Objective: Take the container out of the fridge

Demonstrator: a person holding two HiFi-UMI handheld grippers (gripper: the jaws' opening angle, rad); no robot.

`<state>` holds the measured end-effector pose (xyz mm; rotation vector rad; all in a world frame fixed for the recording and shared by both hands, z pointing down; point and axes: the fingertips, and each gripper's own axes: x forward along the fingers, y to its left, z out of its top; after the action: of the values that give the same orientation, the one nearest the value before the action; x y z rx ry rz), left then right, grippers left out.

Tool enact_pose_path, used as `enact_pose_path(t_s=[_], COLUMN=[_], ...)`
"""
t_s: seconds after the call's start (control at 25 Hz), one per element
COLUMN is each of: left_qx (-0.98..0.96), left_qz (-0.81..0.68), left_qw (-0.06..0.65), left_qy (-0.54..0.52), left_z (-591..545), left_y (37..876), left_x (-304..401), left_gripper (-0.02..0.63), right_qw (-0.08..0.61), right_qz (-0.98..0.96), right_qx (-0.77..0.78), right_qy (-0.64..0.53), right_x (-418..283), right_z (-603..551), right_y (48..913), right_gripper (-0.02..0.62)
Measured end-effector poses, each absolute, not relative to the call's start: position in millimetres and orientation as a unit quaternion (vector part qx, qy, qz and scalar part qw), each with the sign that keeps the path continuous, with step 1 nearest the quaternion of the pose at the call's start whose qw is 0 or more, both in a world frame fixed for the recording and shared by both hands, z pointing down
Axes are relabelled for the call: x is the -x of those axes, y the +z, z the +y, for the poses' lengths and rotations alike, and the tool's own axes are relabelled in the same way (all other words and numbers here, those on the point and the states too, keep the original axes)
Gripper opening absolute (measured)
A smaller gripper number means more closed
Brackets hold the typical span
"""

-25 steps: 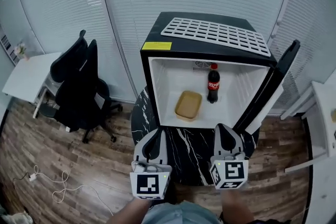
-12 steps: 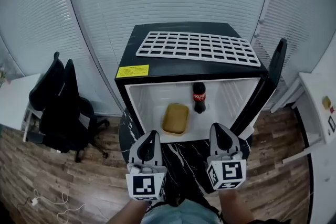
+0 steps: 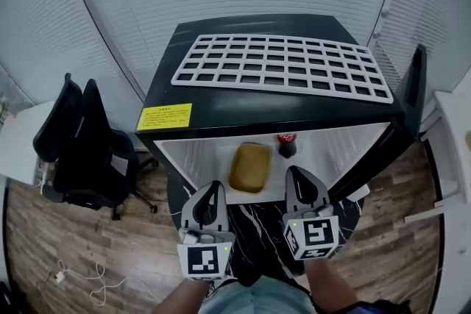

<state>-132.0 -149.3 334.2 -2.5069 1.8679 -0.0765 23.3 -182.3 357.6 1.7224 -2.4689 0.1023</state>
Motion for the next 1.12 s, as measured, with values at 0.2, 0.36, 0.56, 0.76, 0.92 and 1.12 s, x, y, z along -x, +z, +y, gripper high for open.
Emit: enact_pose_path(t_s=[0.2, 0.36, 0.56, 0.76, 0.92, 1.12], left_qx=[0.8, 0.796, 0.79, 0.781, 0.78, 0.783], left_qz=[0.599, 0.603, 0.609, 0.617, 0.616, 0.613], left_qw=[-0.011, -0.017, -0.029, -0.056, -0.054, -0.063], left_qy=[-0.038, -0.047, -0.066, -0.084, -0.1, -0.088], left_z=[-167, -194, -253, -317, -323, -286], left_y=[363, 385, 402, 441, 463, 470], left_x=[129, 119, 80, 67, 78, 88], left_gripper=[0.015, 0.015, 0.015, 0.015, 0.015, 0.015], right_qw=[0.08, 0.088, 0.097, 0.115, 0.126, 0.129], right_qz=[-0.824, -0.825, -0.824, -0.827, -0.826, -0.823], right_qx=[-0.557, -0.551, -0.545, -0.527, -0.523, -0.523], right_qy=[0.061, 0.085, 0.121, 0.157, 0.169, 0.178], right_x=[-20, -27, -61, -69, -59, -41], right_z=[-201, -227, -284, -346, -351, -313], right_y=[394, 424, 451, 501, 525, 541], right_gripper=[0.017, 0.02, 0.021, 0.026, 0.029, 0.061])
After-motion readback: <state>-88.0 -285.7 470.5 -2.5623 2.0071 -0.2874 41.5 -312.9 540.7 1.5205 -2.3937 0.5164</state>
